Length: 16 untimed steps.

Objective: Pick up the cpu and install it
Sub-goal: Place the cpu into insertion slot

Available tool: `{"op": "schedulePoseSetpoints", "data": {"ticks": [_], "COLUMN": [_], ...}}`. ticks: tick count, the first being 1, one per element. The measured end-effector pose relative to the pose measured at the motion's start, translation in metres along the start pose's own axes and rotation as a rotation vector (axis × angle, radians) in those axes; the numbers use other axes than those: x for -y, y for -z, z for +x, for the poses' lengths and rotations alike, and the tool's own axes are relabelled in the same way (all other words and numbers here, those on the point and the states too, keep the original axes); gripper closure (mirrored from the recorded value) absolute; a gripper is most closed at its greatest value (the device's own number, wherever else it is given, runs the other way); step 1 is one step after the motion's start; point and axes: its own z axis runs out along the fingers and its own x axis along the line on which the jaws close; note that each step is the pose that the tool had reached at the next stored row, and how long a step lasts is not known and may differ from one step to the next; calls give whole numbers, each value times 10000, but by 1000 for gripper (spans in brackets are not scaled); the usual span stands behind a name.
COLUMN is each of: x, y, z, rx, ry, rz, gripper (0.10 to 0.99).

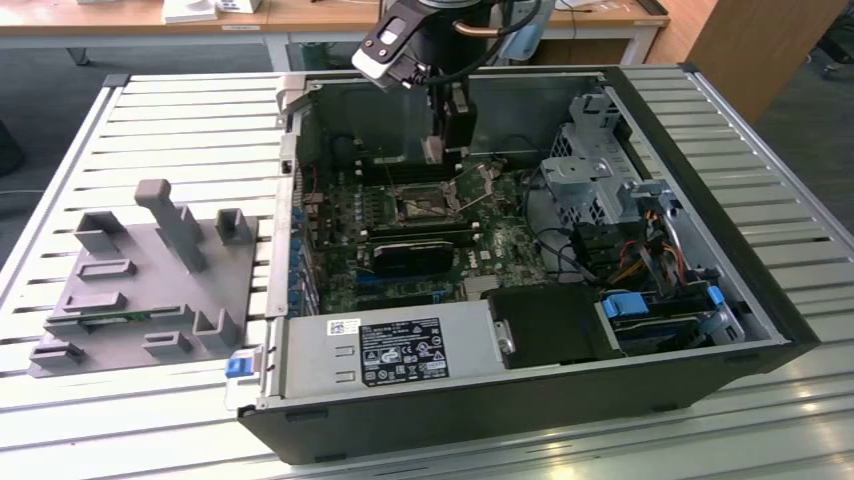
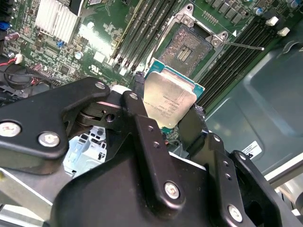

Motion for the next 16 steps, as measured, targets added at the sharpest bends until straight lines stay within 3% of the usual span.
{"op": "schedulePoseSetpoints", "data": {"ticks": [16], "x": [6], "y": [-74], "z": [1], "rx": [-3], "ry": [-1], "rz": [1], "gripper": [549]}}
